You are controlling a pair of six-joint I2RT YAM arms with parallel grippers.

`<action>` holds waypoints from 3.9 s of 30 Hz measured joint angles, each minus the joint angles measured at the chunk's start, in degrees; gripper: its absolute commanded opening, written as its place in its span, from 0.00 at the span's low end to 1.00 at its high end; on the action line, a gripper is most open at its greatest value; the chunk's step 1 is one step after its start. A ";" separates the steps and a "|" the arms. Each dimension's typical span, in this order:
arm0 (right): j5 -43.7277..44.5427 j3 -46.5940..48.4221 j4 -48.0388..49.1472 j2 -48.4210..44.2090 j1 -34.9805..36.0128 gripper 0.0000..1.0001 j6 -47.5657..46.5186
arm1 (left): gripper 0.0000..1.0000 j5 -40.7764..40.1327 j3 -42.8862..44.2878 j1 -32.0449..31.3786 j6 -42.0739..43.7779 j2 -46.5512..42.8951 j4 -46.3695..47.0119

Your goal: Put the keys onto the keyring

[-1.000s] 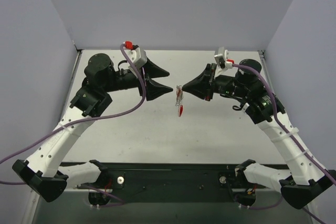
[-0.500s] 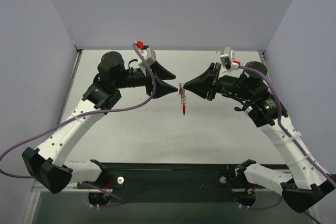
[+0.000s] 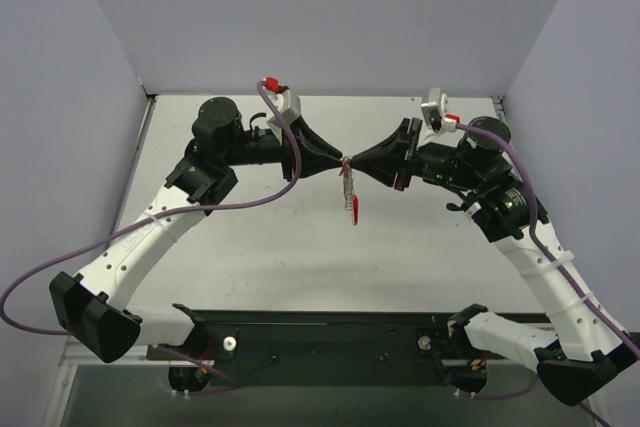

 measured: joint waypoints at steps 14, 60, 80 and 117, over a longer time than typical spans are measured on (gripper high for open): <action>0.13 -1.36 3.26 0.00 -0.28 0.00 1.97 | 0.00 1.46 -0.02 -0.37 -0.20 0.17 1.18; 9.62 -11.50 23.19 -0.74 -0.28 0.00 13.79 | 0.49 -14.82 -0.70 -6.99 11.06 -5.16 -11.47; -4.79 -9.84 23.37 -0.70 -1.11 0.00 15.13 | 0.52 3.32 -1.46 3.52 -3.82 -2.62 5.33; -8.55 -8.55 23.30 1.90 -1.44 0.00 16.00 | 0.12 11.17 2.80 3.28 -8.22 2.56 5.66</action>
